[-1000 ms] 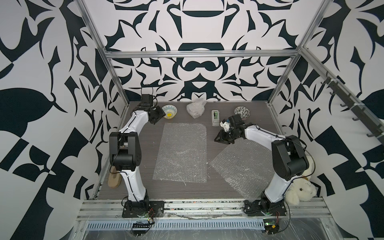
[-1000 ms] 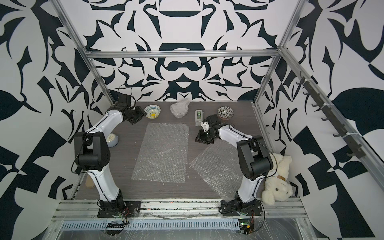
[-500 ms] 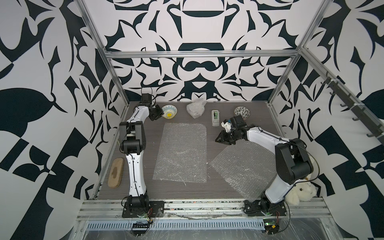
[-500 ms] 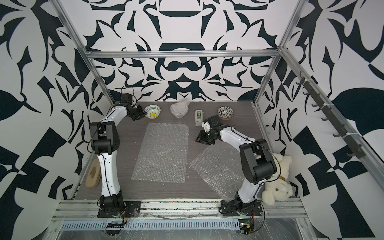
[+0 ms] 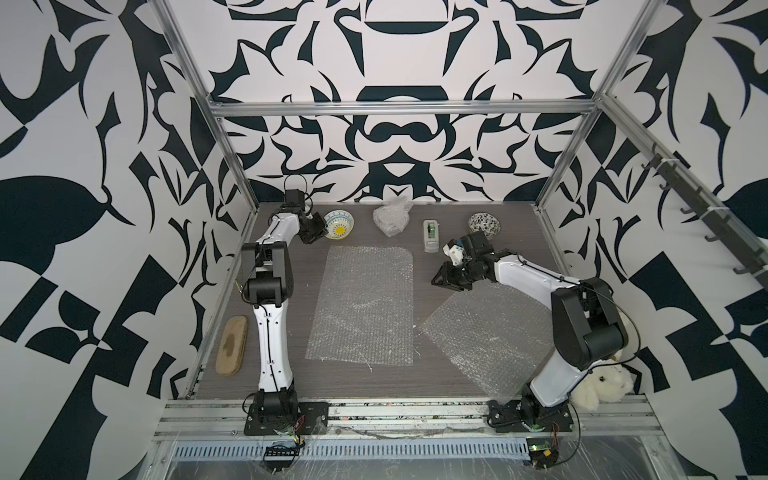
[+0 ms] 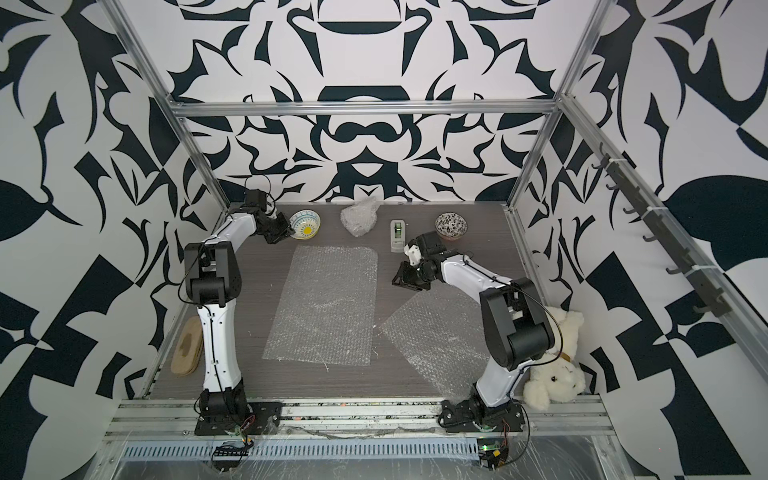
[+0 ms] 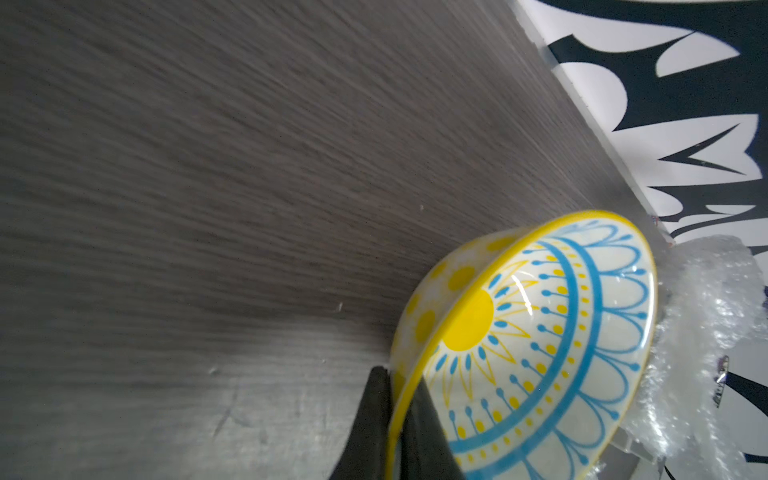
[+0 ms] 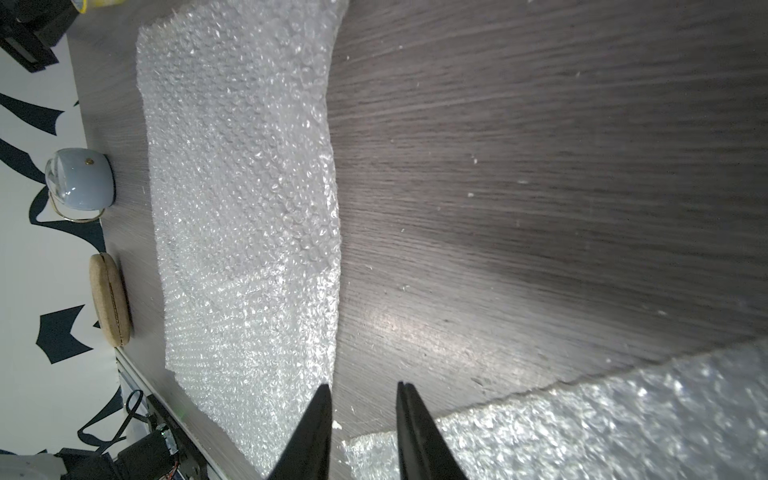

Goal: Wrap bowls in bubble wrap
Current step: Pick up the bowl from the center of the board.

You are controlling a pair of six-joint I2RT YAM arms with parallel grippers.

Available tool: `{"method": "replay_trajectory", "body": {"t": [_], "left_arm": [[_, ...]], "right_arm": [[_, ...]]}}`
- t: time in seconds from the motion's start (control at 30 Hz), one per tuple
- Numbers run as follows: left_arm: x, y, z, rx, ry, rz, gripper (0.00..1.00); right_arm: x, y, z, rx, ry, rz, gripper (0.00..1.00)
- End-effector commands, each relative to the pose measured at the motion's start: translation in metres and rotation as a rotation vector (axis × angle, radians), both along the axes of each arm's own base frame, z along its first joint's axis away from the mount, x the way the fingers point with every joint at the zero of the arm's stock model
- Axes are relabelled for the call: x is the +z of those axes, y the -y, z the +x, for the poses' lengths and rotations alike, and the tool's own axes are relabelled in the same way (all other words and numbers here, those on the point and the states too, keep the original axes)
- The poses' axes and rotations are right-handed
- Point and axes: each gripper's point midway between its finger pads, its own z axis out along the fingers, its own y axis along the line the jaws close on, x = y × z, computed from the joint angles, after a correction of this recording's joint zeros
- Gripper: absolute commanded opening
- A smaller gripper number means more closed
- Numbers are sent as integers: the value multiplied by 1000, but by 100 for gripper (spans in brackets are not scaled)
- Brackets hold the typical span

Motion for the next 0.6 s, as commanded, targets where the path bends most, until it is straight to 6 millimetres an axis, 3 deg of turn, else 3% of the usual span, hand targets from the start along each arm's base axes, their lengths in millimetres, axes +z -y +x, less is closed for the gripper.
{"method": "replay_trajectory", "body": {"t": [0.0, 0.13, 0.2, 0.3, 0.4, 0.57], "left_arm": [[36, 1, -3, -45, 70, 4, 3], [83, 7, -21, -58, 140, -7, 1], [105, 17, -40, -90, 171, -19, 1], [120, 36, -82, -137, 173, -19, 1], [119, 57, -130, -187, 143, 2, 1], [91, 97, -201, -268, 49, 37, 2]], "right_arm": [[11, 0, 0, 9, 39, -3, 31], [5, -2, 3, 9, 24, 2, 31], [4, -4, 7, 1, 20, 5, 31], [2, -6, 17, -16, 16, -5, 31], [-4, -10, 29, -21, 10, -23, 31], [-11, -22, 43, 1, 6, -23, 32]]}}
